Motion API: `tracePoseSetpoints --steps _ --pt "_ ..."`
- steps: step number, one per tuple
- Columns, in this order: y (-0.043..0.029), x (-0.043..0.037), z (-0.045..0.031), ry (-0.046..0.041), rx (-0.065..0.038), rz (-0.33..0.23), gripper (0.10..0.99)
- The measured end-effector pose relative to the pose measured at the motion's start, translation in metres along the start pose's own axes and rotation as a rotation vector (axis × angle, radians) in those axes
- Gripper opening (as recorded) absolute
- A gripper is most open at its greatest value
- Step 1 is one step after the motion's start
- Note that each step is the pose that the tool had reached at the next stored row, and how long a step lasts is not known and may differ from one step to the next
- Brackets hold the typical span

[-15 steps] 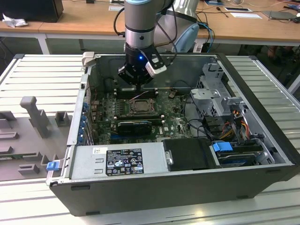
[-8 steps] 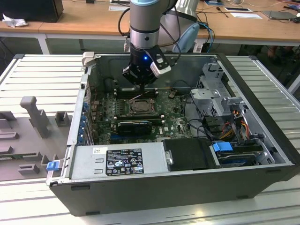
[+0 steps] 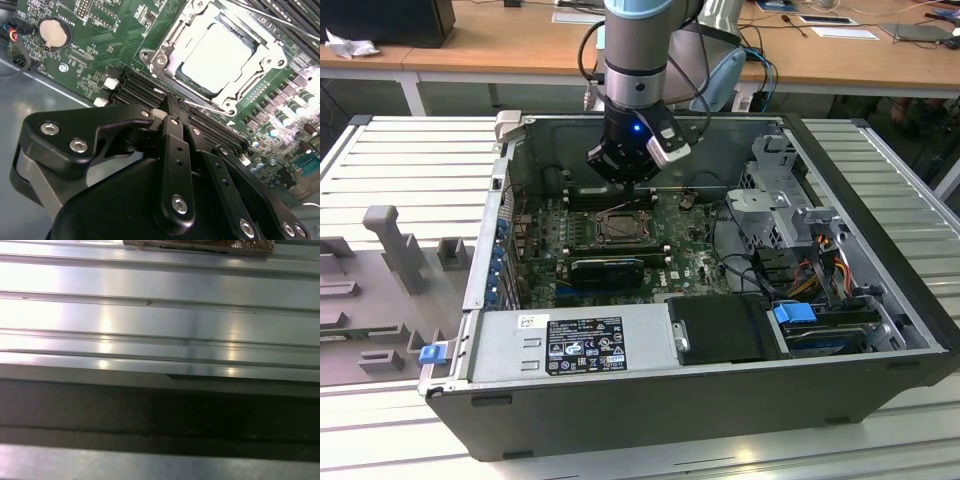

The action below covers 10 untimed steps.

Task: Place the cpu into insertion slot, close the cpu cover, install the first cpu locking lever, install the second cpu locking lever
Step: 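Install the first cpu locking lever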

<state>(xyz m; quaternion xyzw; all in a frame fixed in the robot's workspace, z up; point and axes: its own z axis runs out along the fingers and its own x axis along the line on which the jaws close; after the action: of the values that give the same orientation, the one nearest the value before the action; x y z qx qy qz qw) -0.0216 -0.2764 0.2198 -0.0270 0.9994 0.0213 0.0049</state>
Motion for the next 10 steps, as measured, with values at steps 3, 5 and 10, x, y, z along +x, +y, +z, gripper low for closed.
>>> tracePoseSetpoints --steps 3,5,10 --pt "-0.0003 -0.0015 0.0036 0.0001 0.000 0.000 0.106" --pt "-0.0004 -0.0019 0.0063 0.0000 0.000 0.000 0.106" --pt "-0.0007 -0.0033 0.0122 -0.0005 0.000 0.000 0.106"
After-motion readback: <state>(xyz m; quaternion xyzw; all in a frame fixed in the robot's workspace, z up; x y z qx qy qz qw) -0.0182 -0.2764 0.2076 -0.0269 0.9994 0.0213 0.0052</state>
